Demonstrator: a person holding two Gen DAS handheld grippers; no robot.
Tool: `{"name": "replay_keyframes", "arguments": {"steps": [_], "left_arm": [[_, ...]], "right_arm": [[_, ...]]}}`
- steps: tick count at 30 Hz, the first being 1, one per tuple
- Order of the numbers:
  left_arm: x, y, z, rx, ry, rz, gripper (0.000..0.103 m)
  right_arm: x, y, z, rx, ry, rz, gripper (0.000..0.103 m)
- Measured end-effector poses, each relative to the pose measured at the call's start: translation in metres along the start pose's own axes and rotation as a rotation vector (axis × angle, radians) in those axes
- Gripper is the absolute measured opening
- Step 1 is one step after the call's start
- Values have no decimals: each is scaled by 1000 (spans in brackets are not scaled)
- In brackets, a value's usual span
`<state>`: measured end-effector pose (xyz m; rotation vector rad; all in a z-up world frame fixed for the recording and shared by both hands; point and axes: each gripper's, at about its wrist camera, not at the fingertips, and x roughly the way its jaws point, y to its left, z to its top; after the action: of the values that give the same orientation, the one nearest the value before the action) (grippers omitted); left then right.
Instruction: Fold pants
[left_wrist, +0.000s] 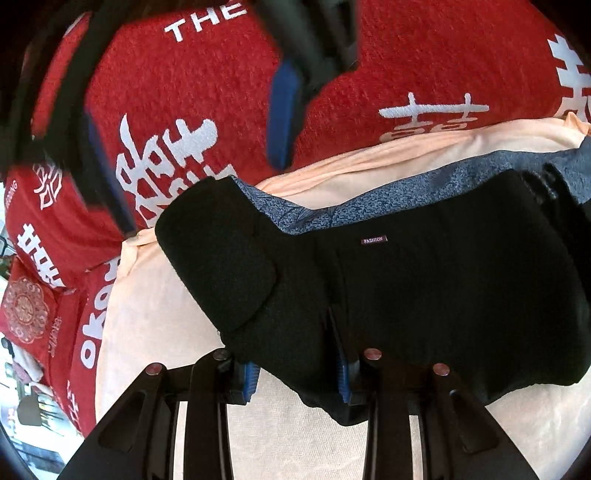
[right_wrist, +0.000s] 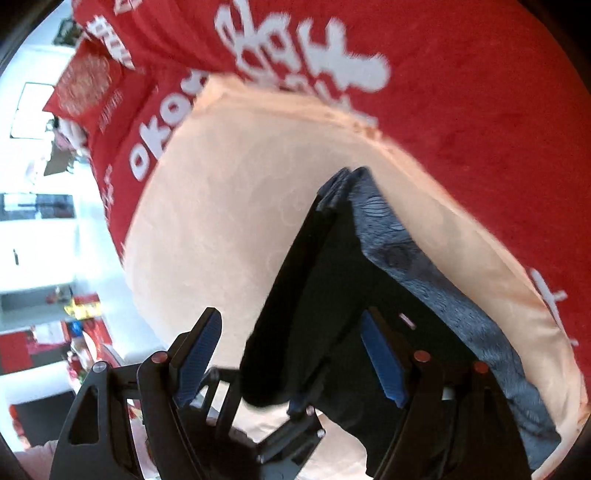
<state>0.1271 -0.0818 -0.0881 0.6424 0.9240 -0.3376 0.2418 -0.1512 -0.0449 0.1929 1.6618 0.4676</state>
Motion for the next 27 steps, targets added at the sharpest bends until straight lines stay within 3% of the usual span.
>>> {"name": "replay_keyframes", "arguments": {"steps": [5,6,7,8,9,12,18,22,27], "left_arm": [[0,1,0,-1,1,-1,34],[0,1,0,-1,2,-2,34],[0,0,0,1,3,-2,34],[1,0,2,3,7,-7,34],[1,0,2,4,15,-13,34],[-11,-6,4,38,-20,2,34],[-54,-10,26,44,-96,-33,34],[-92,-19,48,20,-155,-120,34],[-141,-61,78,51,-223,-229,34]], "right_arm": [[39,-15,8,87,107,21,80],[44,-19,7,107,125,34,76],[47,-22,5,117,135,51,48],[47,-24,3,123,129,82,29],[42,-25,0,124,105,87,19],[27,-26,-13,101,35,101,18],[-33,-52,-59,151,-124,241,18],[-81,-78,-110,199,-268,328,18],[-128,-121,-183,281,-434,386,18]]}}
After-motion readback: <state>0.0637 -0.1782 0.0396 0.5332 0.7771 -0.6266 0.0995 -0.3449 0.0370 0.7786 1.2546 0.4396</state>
